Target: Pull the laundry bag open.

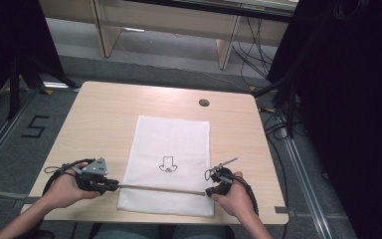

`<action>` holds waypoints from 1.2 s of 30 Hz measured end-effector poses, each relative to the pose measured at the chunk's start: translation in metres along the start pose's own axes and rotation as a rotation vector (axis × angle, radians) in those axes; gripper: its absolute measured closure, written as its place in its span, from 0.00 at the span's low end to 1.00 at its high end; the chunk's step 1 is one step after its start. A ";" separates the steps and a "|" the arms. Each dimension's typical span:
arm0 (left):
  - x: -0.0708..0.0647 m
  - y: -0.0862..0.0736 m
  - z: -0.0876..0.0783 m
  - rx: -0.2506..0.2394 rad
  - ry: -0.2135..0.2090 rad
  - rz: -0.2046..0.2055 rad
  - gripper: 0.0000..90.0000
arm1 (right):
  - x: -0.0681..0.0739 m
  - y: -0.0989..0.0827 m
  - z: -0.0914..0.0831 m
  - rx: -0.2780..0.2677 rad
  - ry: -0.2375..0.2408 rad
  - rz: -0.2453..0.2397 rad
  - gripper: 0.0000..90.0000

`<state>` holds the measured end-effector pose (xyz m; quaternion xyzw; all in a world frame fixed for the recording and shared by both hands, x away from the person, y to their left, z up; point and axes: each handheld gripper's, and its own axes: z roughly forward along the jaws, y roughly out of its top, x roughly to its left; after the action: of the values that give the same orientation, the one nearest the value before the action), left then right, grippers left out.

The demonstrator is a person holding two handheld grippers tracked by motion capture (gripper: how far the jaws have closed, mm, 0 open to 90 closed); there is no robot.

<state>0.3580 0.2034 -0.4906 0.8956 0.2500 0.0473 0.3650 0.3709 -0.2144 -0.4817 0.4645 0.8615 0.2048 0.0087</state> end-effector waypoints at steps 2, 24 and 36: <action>0.000 0.000 0.000 0.022 0.010 0.013 0.91 | 0.000 0.000 0.000 -0.002 -0.006 -0.005 1.00; 0.006 -0.003 -0.003 -0.085 -0.038 -0.081 0.77 | 0.003 -0.002 0.000 -0.022 -0.019 0.019 0.97; 0.022 -0.003 -0.008 -0.271 0.022 -0.191 0.46 | 0.007 -0.002 -0.010 -0.137 -0.072 0.040 0.79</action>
<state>0.3737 0.2205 -0.4892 0.8096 0.3295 0.0557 0.4826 0.3630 -0.2136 -0.4720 0.4869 0.8353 0.2465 0.0671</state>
